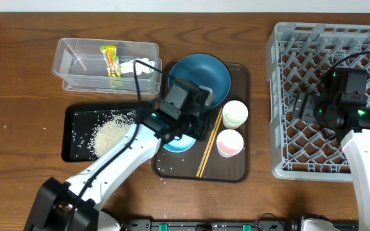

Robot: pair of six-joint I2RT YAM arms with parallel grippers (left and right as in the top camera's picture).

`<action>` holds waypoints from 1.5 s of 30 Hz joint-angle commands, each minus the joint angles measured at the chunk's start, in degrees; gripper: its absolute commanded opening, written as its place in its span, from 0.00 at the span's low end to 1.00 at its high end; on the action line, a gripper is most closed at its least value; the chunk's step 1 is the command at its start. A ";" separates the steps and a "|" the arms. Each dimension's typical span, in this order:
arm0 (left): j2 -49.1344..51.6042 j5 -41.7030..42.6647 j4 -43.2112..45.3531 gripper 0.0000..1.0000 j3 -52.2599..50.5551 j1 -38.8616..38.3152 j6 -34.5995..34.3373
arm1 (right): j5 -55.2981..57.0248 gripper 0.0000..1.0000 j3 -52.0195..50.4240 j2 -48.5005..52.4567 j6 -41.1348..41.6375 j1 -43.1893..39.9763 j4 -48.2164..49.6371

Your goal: Sort waste into correct bins and load items into the dishwasher rack

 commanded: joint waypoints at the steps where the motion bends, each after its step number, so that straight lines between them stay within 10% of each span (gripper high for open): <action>1: 2.01 0.52 -0.33 0.45 0.63 -2.67 0.52 | -0.44 0.89 1.20 -0.68 0.59 -0.07 -0.04; 8: 9.03 0.50 0.13 0.43 0.63 -7.72 0.50 | -0.61 0.89 1.20 -0.68 0.59 -0.07 -0.11; 12: 10.84 0.55 0.09 0.06 0.63 -7.67 -0.72 | -0.61 0.89 1.20 -0.68 0.59 -0.07 -0.31; 25: -4.26 15.65 4.48 0.06 0.92 7.37 -10.29 | -5.86 0.88 1.20 -0.68 -0.55 -0.07 1.62; 34: 2.49 36.94 36.33 0.06 0.92 13.29 -27.98 | -55.49 0.99 0.92 0.28 -29.86 1.77 8.48; 45: 12.02 53.00 53.53 0.06 0.92 12.90 -42.18 | -60.37 0.99 0.92 0.72 -34.40 8.94 16.98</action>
